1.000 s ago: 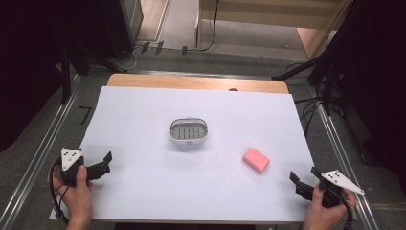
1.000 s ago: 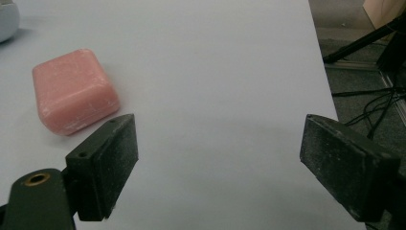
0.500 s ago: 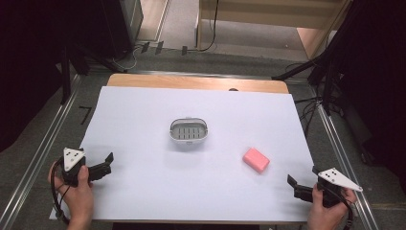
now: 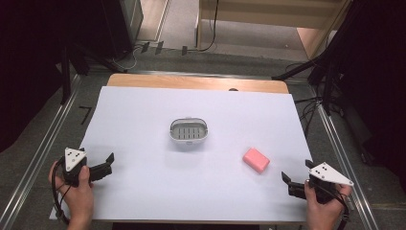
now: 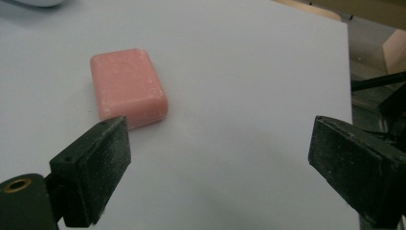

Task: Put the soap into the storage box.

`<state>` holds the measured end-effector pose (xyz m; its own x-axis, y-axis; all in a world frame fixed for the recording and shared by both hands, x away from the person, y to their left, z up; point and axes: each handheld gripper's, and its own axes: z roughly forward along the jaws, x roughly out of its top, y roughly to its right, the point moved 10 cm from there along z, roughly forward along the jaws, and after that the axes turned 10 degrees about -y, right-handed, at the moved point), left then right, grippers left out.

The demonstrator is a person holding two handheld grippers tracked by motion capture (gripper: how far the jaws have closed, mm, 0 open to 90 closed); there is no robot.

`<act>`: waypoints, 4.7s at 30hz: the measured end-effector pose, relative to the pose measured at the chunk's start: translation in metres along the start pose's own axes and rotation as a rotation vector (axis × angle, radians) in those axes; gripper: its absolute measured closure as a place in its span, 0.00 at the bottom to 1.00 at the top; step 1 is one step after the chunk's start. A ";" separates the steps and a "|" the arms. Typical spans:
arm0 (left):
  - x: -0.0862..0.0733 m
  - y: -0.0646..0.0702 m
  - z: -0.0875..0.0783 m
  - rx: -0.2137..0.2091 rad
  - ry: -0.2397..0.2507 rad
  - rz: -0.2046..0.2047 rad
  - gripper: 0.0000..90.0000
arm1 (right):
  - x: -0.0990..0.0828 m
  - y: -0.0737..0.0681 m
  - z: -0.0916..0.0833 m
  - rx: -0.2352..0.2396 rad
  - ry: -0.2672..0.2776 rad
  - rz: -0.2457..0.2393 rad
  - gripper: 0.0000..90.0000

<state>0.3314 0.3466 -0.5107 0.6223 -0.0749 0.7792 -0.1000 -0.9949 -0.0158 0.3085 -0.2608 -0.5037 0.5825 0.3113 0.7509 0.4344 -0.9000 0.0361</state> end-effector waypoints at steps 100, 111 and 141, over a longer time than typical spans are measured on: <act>0.000 0.004 0.000 -0.014 -0.002 0.035 0.00 | 0.032 -0.064 0.098 0.213 -0.654 -0.212 0.41; 0.000 0.004 0.000 -0.014 -0.003 0.036 0.00 | 0.033 -0.064 0.099 0.218 -0.643 -0.220 0.43; -0.001 0.005 0.001 -0.022 -0.009 0.044 0.00 | 0.092 -0.090 0.101 0.324 -0.571 -0.340 0.43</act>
<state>0.3313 0.3414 -0.5119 0.6242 -0.1192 0.7721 -0.1441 -0.9889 -0.0362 0.3921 -0.1199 -0.5051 0.6077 0.7469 0.2697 0.7844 -0.6177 -0.0568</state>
